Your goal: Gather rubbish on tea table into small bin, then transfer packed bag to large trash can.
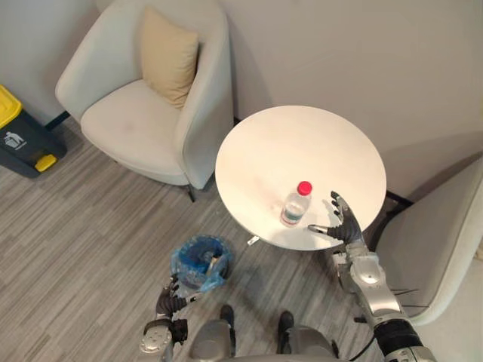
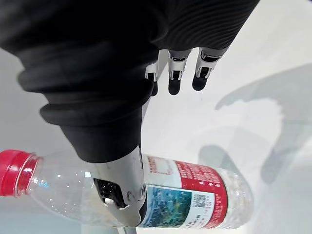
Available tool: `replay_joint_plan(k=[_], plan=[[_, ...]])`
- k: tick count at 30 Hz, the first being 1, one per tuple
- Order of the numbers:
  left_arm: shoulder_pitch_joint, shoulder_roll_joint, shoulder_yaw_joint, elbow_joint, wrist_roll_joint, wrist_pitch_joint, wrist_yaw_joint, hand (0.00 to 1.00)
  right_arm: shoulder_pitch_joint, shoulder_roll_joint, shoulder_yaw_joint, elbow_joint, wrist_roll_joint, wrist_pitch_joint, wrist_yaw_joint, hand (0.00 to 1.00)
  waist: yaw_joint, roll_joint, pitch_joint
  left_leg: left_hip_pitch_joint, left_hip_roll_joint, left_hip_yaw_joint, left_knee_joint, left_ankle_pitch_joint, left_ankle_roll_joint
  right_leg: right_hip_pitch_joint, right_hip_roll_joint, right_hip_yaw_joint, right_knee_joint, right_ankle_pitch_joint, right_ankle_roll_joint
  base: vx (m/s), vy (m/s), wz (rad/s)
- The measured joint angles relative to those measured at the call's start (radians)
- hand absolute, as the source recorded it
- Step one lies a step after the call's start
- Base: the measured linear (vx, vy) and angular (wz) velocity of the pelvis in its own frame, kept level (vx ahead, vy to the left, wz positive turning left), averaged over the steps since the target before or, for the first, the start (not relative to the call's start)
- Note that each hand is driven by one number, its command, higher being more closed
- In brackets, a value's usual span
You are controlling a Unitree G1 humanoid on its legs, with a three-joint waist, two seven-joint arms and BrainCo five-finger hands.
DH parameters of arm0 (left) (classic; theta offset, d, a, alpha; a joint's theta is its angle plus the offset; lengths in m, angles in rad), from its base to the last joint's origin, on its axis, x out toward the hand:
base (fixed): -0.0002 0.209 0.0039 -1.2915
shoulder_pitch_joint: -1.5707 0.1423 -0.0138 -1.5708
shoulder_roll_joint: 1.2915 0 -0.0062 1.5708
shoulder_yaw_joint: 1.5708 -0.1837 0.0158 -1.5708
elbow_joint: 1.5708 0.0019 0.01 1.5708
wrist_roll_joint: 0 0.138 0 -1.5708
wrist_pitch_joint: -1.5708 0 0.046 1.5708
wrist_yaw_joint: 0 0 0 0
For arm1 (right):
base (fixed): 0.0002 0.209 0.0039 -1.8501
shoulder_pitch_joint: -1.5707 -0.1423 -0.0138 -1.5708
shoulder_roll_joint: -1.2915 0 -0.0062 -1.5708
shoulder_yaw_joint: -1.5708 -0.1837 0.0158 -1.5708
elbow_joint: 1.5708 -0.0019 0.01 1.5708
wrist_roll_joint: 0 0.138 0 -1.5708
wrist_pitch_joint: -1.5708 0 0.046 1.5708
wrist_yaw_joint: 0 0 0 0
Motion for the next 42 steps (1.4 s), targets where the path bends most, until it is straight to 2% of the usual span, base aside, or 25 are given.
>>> replay_joint_plan(k=[3,5,6,8,10,15,19,21,24,28,29,31,32,33,34,37,38,40,42], plan=[[-0.002,0.000,-0.013,0.003,0.000,-0.001,-0.009,0.00,-0.063,0.002,0.001,0.082,0.006,0.000,-0.019,0.00,0.018,0.011,0.006,-0.006,-0.001,-0.013,-0.011,0.013,-0.004,0.000,0.000,-0.018,-0.005,0.009,-0.004,-0.06,-0.007,0.22],[-0.002,0.000,-0.031,0.003,-0.001,-0.001,-0.012,0.00,-0.155,0.001,0.001,0.155,0.022,0.001,-0.040,0.00,0.019,0.034,0.022,-0.026,-0.006,-0.035,-0.016,0.033,0.000,-0.010,-0.002,-0.042,-0.005,0.019,-0.007,-0.12,-0.010,0.33],[-0.002,-0.001,-0.035,0.003,-0.001,-0.001,-0.012,0.00,-0.176,-0.002,0.004,0.164,0.031,0.001,-0.042,1.00,0.020,0.040,0.026,-0.033,-0.007,-0.040,-0.020,0.039,0.000,-0.016,-0.004,-0.047,-0.003,0.020,-0.008,-0.16,-0.006,0.31],[-0.004,0.000,-0.040,0.003,-0.003,-0.003,-0.011,0.00,-0.257,-0.022,0.038,0.202,0.048,0.001,-0.059,1.00,0.027,0.061,0.048,-0.061,-0.009,-0.052,-0.031,0.059,0.008,-0.046,-0.007,-0.062,0.011,0.025,-0.015,-0.18,0.000,0.23],[-0.009,0.001,-0.040,0.003,-0.003,-0.006,-0.011,0.00,-0.305,-0.028,0.037,0.224,0.057,0.003,-0.073,1.00,0.041,0.071,0.067,-0.076,-0.013,-0.063,-0.050,0.073,0.006,-0.066,-0.011,-0.074,0.024,0.026,-0.016,-0.18,0.004,0.21],[-0.009,0.002,-0.037,0.007,-0.012,-0.015,-0.007,0.00,-0.387,-0.064,0.038,0.257,0.103,0.008,-0.094,1.00,0.073,0.070,0.091,-0.099,-0.019,-0.071,-0.083,0.109,0.021,-0.109,-0.023,-0.087,0.056,0.025,-0.018,-0.12,0.010,0.14],[-0.009,0.002,-0.036,0.007,-0.012,-0.019,0.008,0.00,-0.398,-0.064,0.037,0.242,0.134,0.008,-0.112,1.00,0.071,0.068,0.093,-0.112,-0.027,-0.093,-0.099,0.135,0.020,-0.128,-0.032,-0.102,0.067,0.023,-0.017,0.00,-0.002,0.13],[-0.009,0.001,-0.036,0.007,-0.012,-0.020,0.010,0.00,-0.389,-0.064,0.037,0.193,0.134,0.010,-0.122,1.00,0.071,0.067,0.094,-0.112,-0.030,-0.095,-0.097,0.136,0.020,-0.127,-0.035,-0.104,0.072,0.018,-0.014,0.04,-0.007,0.07],[-0.010,-0.009,-0.036,0.007,-0.012,-0.020,0.012,0.00,-0.303,-0.051,0.040,-0.036,0.123,-0.002,-0.123,1.00,0.066,0.065,0.096,-0.103,-0.041,-0.117,-0.097,0.136,0.021,-0.114,-0.048,-0.125,0.087,0.000,-0.013,0.05,-0.012,0.18],[-0.012,-0.034,-0.040,0.007,-0.012,-0.021,0.012,0.00,-0.191,-0.023,0.081,-0.158,0.112,-0.041,-0.113,1.00,0.065,0.059,0.094,-0.075,-0.054,-0.151,-0.110,0.139,0.019,-0.070,-0.066,-0.178,0.107,-0.034,-0.010,0.02,-0.035,0.38],[-0.012,-0.036,-0.041,0.007,-0.012,-0.021,0.012,0.00,-0.172,-0.013,0.085,-0.168,0.110,-0.042,-0.108,1.00,0.064,0.055,0.093,-0.075,-0.055,-0.143,-0.130,0.140,0.028,-0.064,-0.073,-0.192,0.111,-0.041,-0.011,-0.04,-0.027,0.76],[-0.027,-0.040,-0.041,0.009,-0.011,-0.020,0.012,0.00,-0.102,0.011,0.118,-0.190,0.101,-0.042,-0.092,1.00,0.014,0.047,0.091,-0.060,0.012,0.116,-0.165,0.117,0.083,-0.005,-0.095,-0.304,0.075,-0.043,-0.008,-0.01,-0.001,1.26],[-0.033,-0.040,-0.041,0.010,-0.011,-0.020,0.011,0.00,-0.091,0.019,0.123,-0.190,0.093,-0.042,-0.086,1.00,0.012,0.046,0.091,-0.058,0.033,0.187,-0.161,0.118,0.084,0.001,-0.101,-0.324,0.078,-0.047,-0.003,0.07,0.040,1.16],[-0.044,-0.040,-0.041,0.014,-0.009,-0.019,0.011,0.00,-0.076,0.022,0.133,-0.190,0.075,-0.041,-0.072,1.00,0.018,0.043,0.088,-0.061,0.071,0.317,-0.137,0.135,0.086,0.002,-0.112,-0.344,0.095,-0.061,0.012,0.07,0.054,0.61],[-0.045,-0.039,-0.042,0.014,-0.008,-0.019,0.011,0.00,-0.073,0.023,0.143,-0.190,0.074,-0.041,-0.070,1.00,0.018,0.043,0.088,-0.065,0.077,0.325,-0.126,0.153,0.078,0.003,-0.117,-0.350,0.105,-0.069,0.019,0.09,0.054,0.52],[-0.042,-0.034,-0.049,0.016,0.006,-0.019,0.010,0.00,-0.057,0.044,0.172,-0.190,0.033,-0.041,-0.052,1.00,0.030,0.020,0.078,-0.068,0.048,0.310,-0.103,0.133,0.080,0.018,-0.145,-0.348,0.110,-0.076,0.037,0.13,0.089,0.19],[-0.041,-0.031,-0.049,0.016,0.011,-0.019,0.009,0.00,-0.058,0.045,0.195,-0.190,0.022,-0.041,-0.045,1.00,0.045,0.012,0.075,-0.077,0.043,0.316,-0.059,0.098,0.082,0.019,-0.166,-0.340,0.122,-0.083,0.050,0.13,0.108,0.07],[-0.025,-0.026,-0.049,0.013,0.011,-0.020,0.009,0.00,-0.064,0.051,0.240,-0.183,-0.010,-0.041,-0.028,1.00,0.046,0.004,0.076,-0.098,0.033,0.313,0.050,0.011,0.089,0.003,-0.216,-0.313,0.235,-0.114,0.083,0.10,0.103,0.04],[-0.006,-0.016,-0.050,0.007,0.010,-0.020,0.008,0.00,-0.071,0.049,0.271,-0.172,-0.032,-0.041,-0.012,1.00,0.042,0.002,0.077,-0.117,0.035,0.309,0.135,-0.043,0.095,-0.062,-0.257,-0.252,0.396,-0.115,0.076,0.08,0.101,0.04]])
